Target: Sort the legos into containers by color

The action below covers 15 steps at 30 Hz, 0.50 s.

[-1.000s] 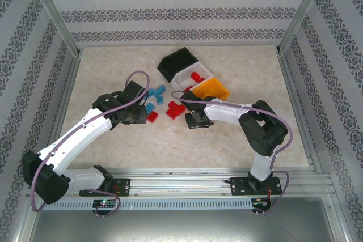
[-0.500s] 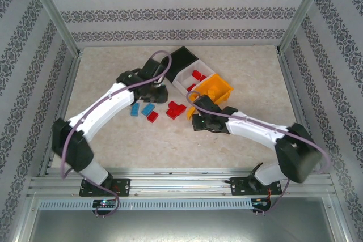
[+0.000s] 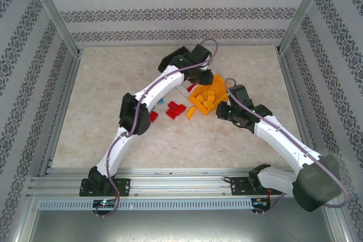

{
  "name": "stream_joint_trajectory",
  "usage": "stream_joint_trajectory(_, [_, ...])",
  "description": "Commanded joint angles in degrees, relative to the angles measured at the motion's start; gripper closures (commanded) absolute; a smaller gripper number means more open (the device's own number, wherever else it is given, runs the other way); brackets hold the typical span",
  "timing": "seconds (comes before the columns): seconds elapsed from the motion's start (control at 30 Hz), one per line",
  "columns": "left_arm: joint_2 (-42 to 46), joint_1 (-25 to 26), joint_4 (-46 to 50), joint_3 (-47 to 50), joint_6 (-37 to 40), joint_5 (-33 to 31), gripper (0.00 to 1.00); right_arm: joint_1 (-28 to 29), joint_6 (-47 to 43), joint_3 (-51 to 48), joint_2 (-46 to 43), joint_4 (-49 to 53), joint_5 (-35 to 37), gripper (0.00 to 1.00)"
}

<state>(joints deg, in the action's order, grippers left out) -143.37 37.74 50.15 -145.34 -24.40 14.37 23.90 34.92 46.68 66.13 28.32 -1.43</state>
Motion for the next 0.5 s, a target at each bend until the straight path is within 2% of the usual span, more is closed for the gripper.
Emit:
stream_joint_trajectory(0.0, [-3.5, 0.2, 6.0, -6.9, 0.4, 3.8, 0.75, 0.0, -0.9, -0.2, -0.2, 1.4, -2.4, 0.72])
stream_joint_trajectory(0.03, [-3.8, 0.1, 5.4, -6.6, 0.1, 4.6, 0.58, 0.1, -0.8, -0.3, 0.2, 1.1, -2.8, 0.67])
stream_joint_trajectory(0.07, [-3.7, 0.2, 5.5, -6.5, 0.0, 4.5, 0.5, 0.4, -0.7, -0.4, 0.7, 0.9, -2.9, 0.62])
stream_joint_trajectory(0.2, [0.1, 0.1, 8.7, -5.1, 1.7, 0.9, 0.45, 3.7, 0.4, 0.7, 4.6, -0.4, -2.2, 0.46])
stream_joint_trajectory(0.3, [8.0, 0.0, 9.1, 1.7, 3.9, -4.2, 0.41, 7.8, 1.8, 3.6, 10.9, -1.2, -0.4, 0.35])
stream_joint_trajectory(0.37, [15.3, -1.0, 8.1, 10.3, 4.7, -9.9, 0.39, 10.2, 3.0, 6.3, 16.0, -1.8, 0.3, 0.33])
stream_joint_trajectory(0.47, [26.1, -4.1, 4.4, 26.5, 4.9, -13.9, 0.38, 12.5, 4.6, 10.1, 22.7, -2.4, 0.7, 0.31])
